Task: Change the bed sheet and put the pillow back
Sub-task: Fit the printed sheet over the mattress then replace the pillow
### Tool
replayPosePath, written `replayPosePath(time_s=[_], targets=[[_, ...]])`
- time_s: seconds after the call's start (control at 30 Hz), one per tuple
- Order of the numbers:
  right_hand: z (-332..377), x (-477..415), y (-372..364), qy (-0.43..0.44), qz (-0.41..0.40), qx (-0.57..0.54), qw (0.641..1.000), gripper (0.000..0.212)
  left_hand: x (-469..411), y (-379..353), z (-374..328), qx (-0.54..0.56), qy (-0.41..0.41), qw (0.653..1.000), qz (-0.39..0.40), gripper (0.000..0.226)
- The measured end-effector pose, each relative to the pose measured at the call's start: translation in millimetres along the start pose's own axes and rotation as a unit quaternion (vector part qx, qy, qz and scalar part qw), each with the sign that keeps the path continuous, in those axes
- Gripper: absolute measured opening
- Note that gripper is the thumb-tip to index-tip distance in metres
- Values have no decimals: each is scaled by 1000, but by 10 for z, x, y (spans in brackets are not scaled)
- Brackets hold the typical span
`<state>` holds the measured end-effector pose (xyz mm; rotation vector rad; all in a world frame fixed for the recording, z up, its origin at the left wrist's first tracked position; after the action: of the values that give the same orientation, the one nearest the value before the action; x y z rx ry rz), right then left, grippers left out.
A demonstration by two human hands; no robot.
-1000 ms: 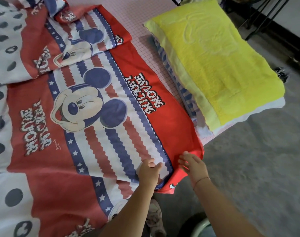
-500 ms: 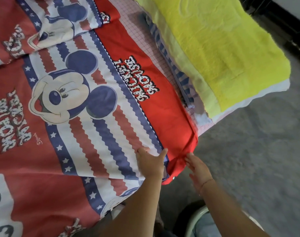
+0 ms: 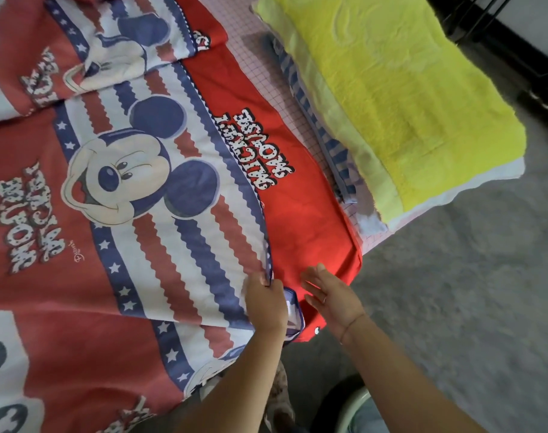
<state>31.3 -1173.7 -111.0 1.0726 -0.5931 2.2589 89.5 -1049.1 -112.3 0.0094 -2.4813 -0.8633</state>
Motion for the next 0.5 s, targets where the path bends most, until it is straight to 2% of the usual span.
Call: replayPosePath(time_s=[0.07, 0.17, 0.27, 0.3, 0.37, 0.43, 0.5], targets=[[100, 32, -275, -4, 32, 7, 999, 36, 120, 310, -76, 64, -38, 997, -3, 6], [234, 136, -849, -10, 109, 34, 993, 32, 248, 754, -142, 128, -92, 988, -3, 9], [361, 322, -1496, -14, 207, 88, 974, 46, 268, 1147, -164, 185, -96, 978, -10, 14], [391, 384, -1693, -12, 226, 117, 967, 44, 264, 1290, -173, 200, -98, 975, -15, 15], [421, 483, -2045, 2, 236, 171, 957, 38, 242, 1587, -184, 216, -108, 970, -18, 18], [417, 566, -2353, 22, 219, 222, 950, 41, 200, 1914, -134, 218, -101, 970, -22, 21], [398, 689, -2660, 37, 224, 236, 945, 29, 143, 2274, 12, 211, -82, 973, -41, 18]])
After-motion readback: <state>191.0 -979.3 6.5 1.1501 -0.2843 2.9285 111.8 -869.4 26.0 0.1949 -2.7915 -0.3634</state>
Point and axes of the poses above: each hand's wrist, its own x-axis away from the middle knuckle, its own y-axis out of the back of the hand, z = x × y, the point moved 4 cm from there along -x, towards the middle knuckle, and after that the axes turned 1 degree about -z, right-handed, at the moved point
